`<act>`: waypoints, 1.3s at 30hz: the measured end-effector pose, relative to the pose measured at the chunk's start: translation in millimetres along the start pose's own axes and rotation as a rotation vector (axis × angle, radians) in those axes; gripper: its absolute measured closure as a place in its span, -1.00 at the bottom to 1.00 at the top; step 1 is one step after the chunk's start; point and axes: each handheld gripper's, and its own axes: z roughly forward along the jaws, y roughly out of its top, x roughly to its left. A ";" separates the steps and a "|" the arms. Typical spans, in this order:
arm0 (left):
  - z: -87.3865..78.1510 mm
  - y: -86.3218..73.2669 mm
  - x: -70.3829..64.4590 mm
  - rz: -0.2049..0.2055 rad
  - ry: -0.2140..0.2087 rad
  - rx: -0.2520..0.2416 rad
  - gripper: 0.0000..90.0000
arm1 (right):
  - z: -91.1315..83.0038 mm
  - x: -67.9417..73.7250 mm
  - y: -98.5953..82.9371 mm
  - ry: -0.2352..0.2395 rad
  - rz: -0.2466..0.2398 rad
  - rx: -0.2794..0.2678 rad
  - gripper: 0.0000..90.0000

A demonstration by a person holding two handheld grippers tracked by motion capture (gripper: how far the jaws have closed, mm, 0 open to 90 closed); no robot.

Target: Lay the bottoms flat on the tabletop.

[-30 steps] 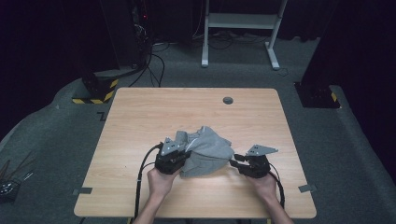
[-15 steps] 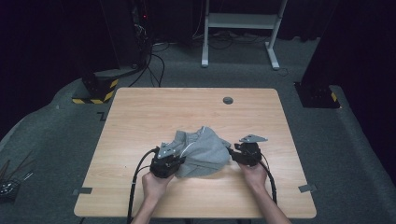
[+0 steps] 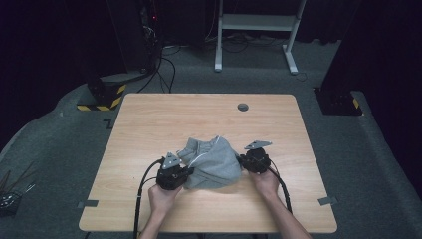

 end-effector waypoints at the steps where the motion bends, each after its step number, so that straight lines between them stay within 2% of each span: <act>1: -2.3 1.0 1.8 -0.008 0.000 -0.015 0.89 | -3.7 -2.0 -1.6 0.000 0.003 -0.012 0.79; 4: -10.5 5.0 6.5 -0.019 0.041 -0.045 0.89 | -13.4 -6.4 -5.4 -0.002 0.015 -0.030 0.79; 5: -16.2 7.1 12.4 -0.035 0.071 -0.059 0.89 | -23.3 -12.0 -9.0 -0.016 0.017 -0.042 0.79; 6: -16.2 7.1 12.4 -0.035 0.071 -0.059 0.89 | -23.3 -12.0 -9.0 -0.016 0.017 -0.042 0.79; 8: -27.0 6.8 27.8 -0.088 0.109 -0.086 0.90 | -38.0 -23.1 -16.9 -0.046 0.029 -0.060 0.79; 9: -30.7 5.9 33.7 -0.105 0.125 -0.093 0.90 | -42.6 -26.9 -20.1 -0.056 0.038 -0.062 0.79; 10: -30.7 5.9 33.7 -0.105 0.125 -0.093 0.90 | -42.6 -26.9 -20.1 -0.056 0.038 -0.062 0.79; 11: -36.1 2.5 45.1 -0.139 0.163 -0.098 0.90 | -51.0 -34.9 -27.5 -0.084 0.053 -0.067 0.79; 12: -36.1 2.5 45.1 -0.139 0.163 -0.098 0.90 | -51.0 -34.9 -27.5 -0.084 0.053 -0.067 0.79; 13: -38.0 0.1 50.9 -0.153 0.185 -0.093 0.90 | -57.4 -43.9 -35.9 -0.103 0.079 -0.070 0.79; 15: -38.9 -6.1 62.2 -0.185 0.223 -0.071 0.90 | -59.6 -48.0 -39.9 -0.113 0.089 -0.069 0.79; 16: -38.0 -9.6 66.8 -0.194 0.238 -0.052 0.89 | -61.9 -51.1 -43.8 -0.122 0.096 -0.071 0.79; 17: -33.6 -16.8 72.0 -0.205 0.254 -0.008 0.89 | -64.6 -55.1 -50.5 -0.131 0.105 -0.073 0.78; 19: -31.0 -20.0 72.5 -0.207 0.261 0.012 0.87 | -64.6 -56.0 -53.0 -0.130 0.106 -0.067 0.77; 20: -26.7 -22.8 68.7 -0.193 0.287 0.030 0.69 | -62.8 -54.8 -55.0 -0.117 0.107 -0.051 0.71; 21: -26.1 -22.2 65.7 -0.175 0.294 0.025 0.51 | -62.2 -52.2 -54.7 -0.116 0.107 -0.051 0.64; 22: -26.1 -22.2 65.7 -0.175 0.294 0.025 0.35 | -62.2 -52.2 -54.7 -0.116 0.107 -0.051 0.64; 23: -26.1 -20.7 62.2 -0.173 0.277 0.005 0.35 | -62.1 -49.4 -53.5 -0.118 0.099 -0.058 0.55; 25: -27.1 -15.0 54.2 -0.149 0.245 -0.025 0.02 | -64.7 -38.4 -45.4 -0.122 0.077 -0.089 0.31; 26: -27.9 -11.2 49.9 -0.129 0.232 -0.033 0.02 | -64.7 -38.4 -45.4 -0.122 0.077 -0.089 0.31; 27: -29.7 -3.7 41.1 -0.101 0.199 -0.050 -0.12 | -68.2 -29.4 -37.6 -0.114 0.056 -0.124 0.24; 28: -29.7 -3.7 41.1 -0.101 0.199 -0.050 -0.16 | -69.5 -25.1 -33.8 -0.095 0.046 -0.142 0.22; 29: -30.0 3.0 31.9 -0.068 0.166 -0.058 -0.20 | -69.7 -20.6 -30.1 -0.073 0.039 -0.154 0.21; 30: -30.0 3.0 31.9 -0.068 0.166 -0.058 -0.23 | -69.7 -20.6 -30.1 -0.073 0.039 -0.154 0.21; 31: -28.7 5.8 27.0 -0.046 0.154 -0.057 -0.23 | -68.7 -16.1 -26.5 -0.049 0.034 -0.158 0.20; 33: -24.2 9.4 18.9 -0.013 0.143 -0.042 -0.29 | -57.7 -5.2 -17.6 -0.001 0.007 -0.137 0.19; 35: -19.0 11.3 14.6 -0.011 0.131 -0.029 -0.32 | -46.0 0.1 -14.2 0.009 -0.009 -0.106 0.19; 36: -17.2 12.1 13.7 -0.009 0.124 -0.026 -0.32 | -46.0 0.1 -14.2 0.009 -0.009 -0.106 0.19; 37: -15.2 13.4 10.8 -0.010 0.116 -0.029 -0.34 | -35.5 3.5 -11.6 0.013 -0.027 -0.078 0.17; 39: -14.8 14.1 9.5 -0.002 0.113 -0.031 -0.34 | -31.9 5.3 -10.4 0.017 -0.032 -0.072 0.17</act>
